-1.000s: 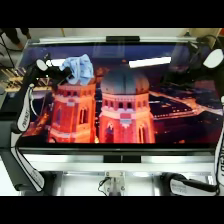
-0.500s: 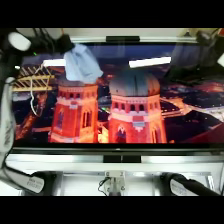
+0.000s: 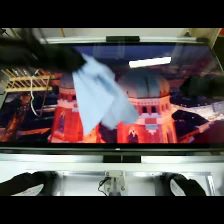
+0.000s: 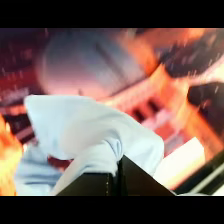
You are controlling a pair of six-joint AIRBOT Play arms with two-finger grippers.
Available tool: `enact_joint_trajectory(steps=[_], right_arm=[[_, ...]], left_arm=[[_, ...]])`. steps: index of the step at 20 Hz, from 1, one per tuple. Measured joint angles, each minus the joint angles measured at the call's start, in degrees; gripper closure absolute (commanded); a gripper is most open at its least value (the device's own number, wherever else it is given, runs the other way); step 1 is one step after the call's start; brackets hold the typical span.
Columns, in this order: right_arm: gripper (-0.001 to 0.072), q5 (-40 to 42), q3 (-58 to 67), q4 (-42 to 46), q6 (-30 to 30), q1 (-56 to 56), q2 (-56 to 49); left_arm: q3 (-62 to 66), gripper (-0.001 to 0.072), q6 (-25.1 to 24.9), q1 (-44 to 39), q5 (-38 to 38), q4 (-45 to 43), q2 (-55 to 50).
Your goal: Fold the shirts.
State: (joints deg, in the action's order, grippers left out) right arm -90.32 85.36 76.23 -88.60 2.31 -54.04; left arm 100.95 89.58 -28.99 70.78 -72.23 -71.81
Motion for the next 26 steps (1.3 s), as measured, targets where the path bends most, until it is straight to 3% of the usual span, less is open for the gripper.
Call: enact_joint_trajectory(steps=[3,9,14,20,21,22,23,26], right_arm=[[0.007,1.14,-10.56,-0.87,0.15,0.0,0.83],[0.007,14.58,-33.64,-8.96,0.57,-0.02,-4.46],[0.0069,21.79,-38.73,-17.27,2.49,-2.12,-15.74],[0.007,30.64,-39.85,-25.49,5.92,-10.38,-25.27],[0.0164,31.8,-39.85,-26.82,6.19,-11.21,-25.79],[0.0497,33.11,-39.91,-27.69,6.38,-11.96,-26.23],[0.0638,34.34,-39.98,-28.02,6.6,-12.5,-26.64],[0.0638,34.71,-38.95,-29.79,7.91,-12.81,-26.38]], left_arm=[[-14.45,0.0666,4.37,-4.22,-4.39,-2.56,0.02],[-30.69,0.0666,12.63,-3.8,-11.41,-2.75,-3.34],[-32.63,0.0666,12.63,0.55,-6.78,-2.36,-2.84],[-33.05,0.0666,11.8,0.24,-2.91,-2.16,-2.58],[-33.09,0.0666,11.78,-0.15,-2.75,-2.16,-2.58],[-33.07,0.0666,11.74,-0.46,-2.71,-2.16,-2.58],[-33.07,0.0666,11.74,-0.68,-2.71,-2.16,-2.58],[-32.3,0.0667,11.28,-0.57,-2.67,-2.54,-2.19]])
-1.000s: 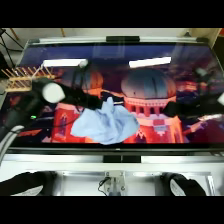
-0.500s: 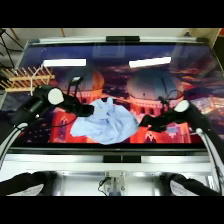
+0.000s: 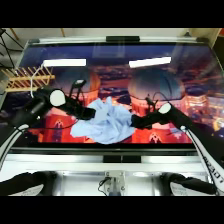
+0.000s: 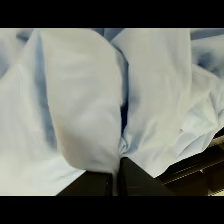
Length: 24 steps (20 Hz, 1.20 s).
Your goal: Fold the shirts.
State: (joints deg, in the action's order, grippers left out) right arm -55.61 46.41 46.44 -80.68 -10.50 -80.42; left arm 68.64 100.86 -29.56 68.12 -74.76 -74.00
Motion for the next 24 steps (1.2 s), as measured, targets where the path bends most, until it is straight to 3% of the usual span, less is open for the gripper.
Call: enact_joint_trajectory(steps=[4,8,12,15,19,24], right_arm=[[0.0638,-6.51,8.04,2.51,4.52,3.56,5.92],[0.0638,-12.72,24.0,5.77,7.54,10.69,19.08],[0.0638,-12.83,35.47,8.26,9.73,14.88,33.73],[0.0638,-14.03,38.45,12.37,7.85,15.96,41.86],[0.0638,-21.84,39.69,18.03,4.46,16.44,45.29],[0.0638,-36.37,35.34,25.7,0.72,16.57,40.04]], left_arm=[[9.03,0.0667,-3.06,3.04,3.98,-2.71,3.45],[27.17,0.0668,-5.29,4.0,8.66,-6.49,10.56],[39.12,0.0667,-4.09,3.58,10.51,-8.83,19.47],[41.92,0.0667,-2.19,3.54,13.6,-11.89,24.26],[42.75,0.0667,-1.38,3.5,15.93,-14.34,25.64],[37.7,0.0667,-1.6,3.48,15.39,-20.74,20.7]])
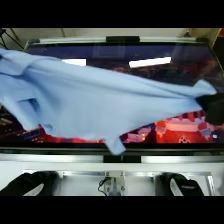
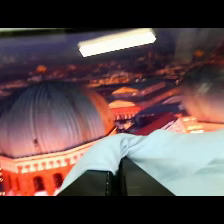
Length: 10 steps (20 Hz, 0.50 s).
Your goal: Fold the shirts.
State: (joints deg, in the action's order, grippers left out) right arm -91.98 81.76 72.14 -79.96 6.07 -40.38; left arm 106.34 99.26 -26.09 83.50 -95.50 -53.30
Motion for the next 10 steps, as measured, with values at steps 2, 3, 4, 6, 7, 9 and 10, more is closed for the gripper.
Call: enact_joint_trajectory(steps=[2,3,4,6,7,9,10], right_arm=[[0.0638,-2.01,-6.23,1.42,-1.9,-0.09,-2.97],[0.0638,-1.14,-10.19,2.16,-2.93,-0.11,-4.9],[0.0638,0.76,-13.94,2.49,-4.07,-0.11,-6.88],[0.0638,6.45,-20.57,2.36,-6.19,-0.13,-11.96],[0.0638,10.29,-22.99,1.95,-7.26,-0.13,-15.3],[0.0638,17.77,-25.83,-0.2,-9.09,-0.11,-22.1],[0.0638,21.57,-26.71,-2.03,-9.6,-0.11,-25.38]], left_arm=[[-3.19,0.0667,-0.92,0.07,-2.86,-1.92,-4.26],[-4.55,0.0667,-1.22,0.15,-4.59,-2.51,-6.88],[-5.62,0.0667,-1.57,0.37,-6.78,-3.08,-10.21],[-6.84,0.0666,-1.88,0.85,-11.69,-4.04,-17.09],[-7.21,0.0666,-1.92,1.03,-14.56,-4.5,-20.7],[-7.67,0.0666,-1.77,1.09,-19.43,-5.46,-27.26],[-7.78,0.0662,-1.27,1.09,-21.07,-5.81,-30.05]])
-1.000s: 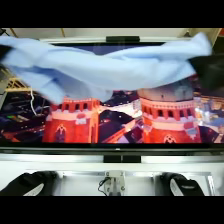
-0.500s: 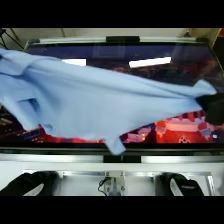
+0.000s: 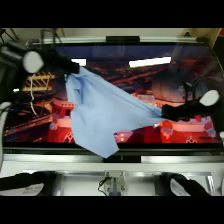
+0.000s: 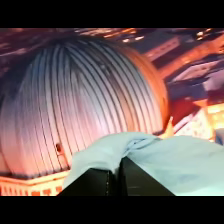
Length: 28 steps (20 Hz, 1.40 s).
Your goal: Fold the shirts.
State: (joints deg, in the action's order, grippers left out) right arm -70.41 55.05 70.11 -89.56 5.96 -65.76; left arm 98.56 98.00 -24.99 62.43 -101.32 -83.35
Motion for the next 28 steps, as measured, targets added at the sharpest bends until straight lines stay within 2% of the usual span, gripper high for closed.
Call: enact_joint_trajectory(steps=[1,2,3,4,5,7,10,14,17,19,23,26,27,28], right_arm=[[0.0638,3.61,-0.61,-2.56,-0.48,0.0,-3.41],[0.0637,6.91,-1.07,-5.05,-0.87,-0.02,-6.38],[0.0566,9.94,-1.42,-8.13,-0.85,-0.02,-9.22],[0.0335,12.37,-1.66,-11.1,-0.63,0.07,-11.39],[0.0173,15.1,-1.77,-14.53,0.44,0.04,-13.11],[0.0172,17.94,-0.85,-20.37,3.61,0.42,-15.04],[0.0172,17.07,3.98,-21.94,8.79,3.04,-14.88],[0.0172,8.15,9.92,-8.24,10.14,8.35,-12.26],[0.0172,1.6,10.34,1.03,10.01,12.96,-11.32],[0.0172,-0.35,8.92,3.39,10.08,15.1,-11.08],[0.0172,-2.19,5.68,3.56,10.95,16.59,-10.84],[0.0172,-2.32,4.59,2.38,11.65,16.83,-10.78],[0.0151,-2.12,4.39,2.23,11.63,16.94,-10.78],[0.0073,-1.99,4.26,2.03,11.58,16.94,-10.78]], left_arm=[[-0.11,0.0598,0.94,-0.04,-1.29,-0.04,-2.67],[-0.22,0.0414,2.21,-0.07,-2.03,0.44,-5.31],[-0.24,0.0201,3.34,-0.07,-2.78,1.16,-7.41],[-0.26,0.0155,4.37,-0.09,-3.19,2.82,-9.31],[-0.35,0.0155,5.09,-0.15,-3.48,4.35,-10.84],[0.44,0.0155,5.66,0.02,-2.8,7.34,-12.28],[4.24,0.0155,4.02,2.99,5.49,8.63,-12.59],[4.57,0.0155,1.11,10.1,19.85,9.7,-8.33],[-6.08,0.0155,0.24,13.86,24.02,13.86,-1.55],[-17.99,0.0155,0.15,15.32,21.42,18.38,3.78],[-41.22,0.0156,0.17,16.41,10.78,28.72,11.89],[-50.88,0.0172,0.2,16.98,5.25,32.41,14.16],[-52.92,0.0174,0.2,17.11,3.34,32.87,14.38],[-54.36,0.0174,0.22,17.27,1.18,34.01,14.43]])
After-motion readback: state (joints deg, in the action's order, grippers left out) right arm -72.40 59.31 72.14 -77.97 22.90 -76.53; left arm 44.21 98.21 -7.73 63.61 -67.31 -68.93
